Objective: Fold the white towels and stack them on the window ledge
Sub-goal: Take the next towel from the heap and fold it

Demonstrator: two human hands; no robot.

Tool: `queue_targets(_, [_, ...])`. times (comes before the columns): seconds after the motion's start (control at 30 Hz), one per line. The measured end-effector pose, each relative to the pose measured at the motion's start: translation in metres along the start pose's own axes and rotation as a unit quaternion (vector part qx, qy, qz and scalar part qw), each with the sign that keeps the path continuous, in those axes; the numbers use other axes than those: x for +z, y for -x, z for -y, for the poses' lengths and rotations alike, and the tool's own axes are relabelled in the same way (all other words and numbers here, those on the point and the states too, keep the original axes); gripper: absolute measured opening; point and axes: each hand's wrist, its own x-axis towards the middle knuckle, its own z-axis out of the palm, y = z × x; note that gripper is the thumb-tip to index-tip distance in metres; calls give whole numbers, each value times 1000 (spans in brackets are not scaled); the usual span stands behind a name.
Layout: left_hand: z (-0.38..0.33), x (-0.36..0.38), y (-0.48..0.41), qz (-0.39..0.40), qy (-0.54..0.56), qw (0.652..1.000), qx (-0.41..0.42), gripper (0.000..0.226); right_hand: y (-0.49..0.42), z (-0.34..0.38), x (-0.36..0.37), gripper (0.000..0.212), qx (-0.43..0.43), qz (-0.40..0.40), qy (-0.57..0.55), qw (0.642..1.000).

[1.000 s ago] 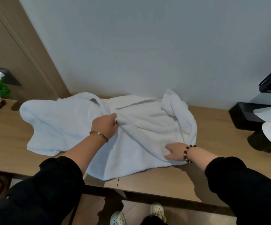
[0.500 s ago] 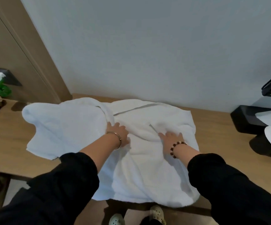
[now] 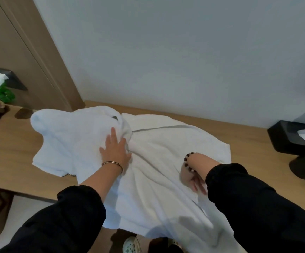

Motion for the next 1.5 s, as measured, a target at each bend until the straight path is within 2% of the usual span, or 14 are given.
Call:
queue_targets(0.07, [0,0,-5,25,64,998,-1,38,-17,16,-11,38,30,-19,-31,999])
queue_targets(0.13, [2,3,-7,6,103,995,12,29,-27,32,-31,24,1,-208,-95,974])
queue_targets(0.2, [5,4,-11,-2,141,990,-1,30,-38,39,-46,20,-21,-305,-115,945])
queue_targets(0.3, [8,6,-13,4,157,988,-7,32,-64,43,-43,39,-2,-268,-96,959])
queue_targets(0.53, [14,-7,-24,-42,172,984,0,41,-78,20,-22,25,-16,-302,81,950])
queue_targets(0.77, [39,-43,-54,-143,202,961,-121,40,-51,-43,-15,28,159,-250,-20,955])
queue_targets(0.93, [38,-52,-66,-141,191,956,-175,35,-33,-78,6,24,228,-140,43,963])
queue_targets(1.0, [23,-53,-66,-135,117,977,-115,32,-26,-72,6,30,201,-88,82,972])
queue_targets(1.07, [-3,-52,-63,-152,12,988,14,35,-32,-57,-4,34,188,-94,99,973])
queue_targets(1.13, [-32,-44,-58,-147,-53,975,156,44,-44,-42,-15,34,154,-201,46,966])
queue_targets(1.2, [-55,-30,-53,-94,-116,962,227,51,-58,-29,-17,42,66,-293,1,954])
queue_targets(1.3, [-66,-12,-52,-48,-199,955,213,63,-65,-25,-11,61,-1,-246,-12,969])
queue_targets(1.43, [-68,-6,-51,-21,-264,944,194,44,-63,-36,0,56,-73,-231,66,968])
queue_targets(1.5, [-66,-6,-48,-28,-277,939,200,39,-53,-40,0,45,-63,-259,111,957])
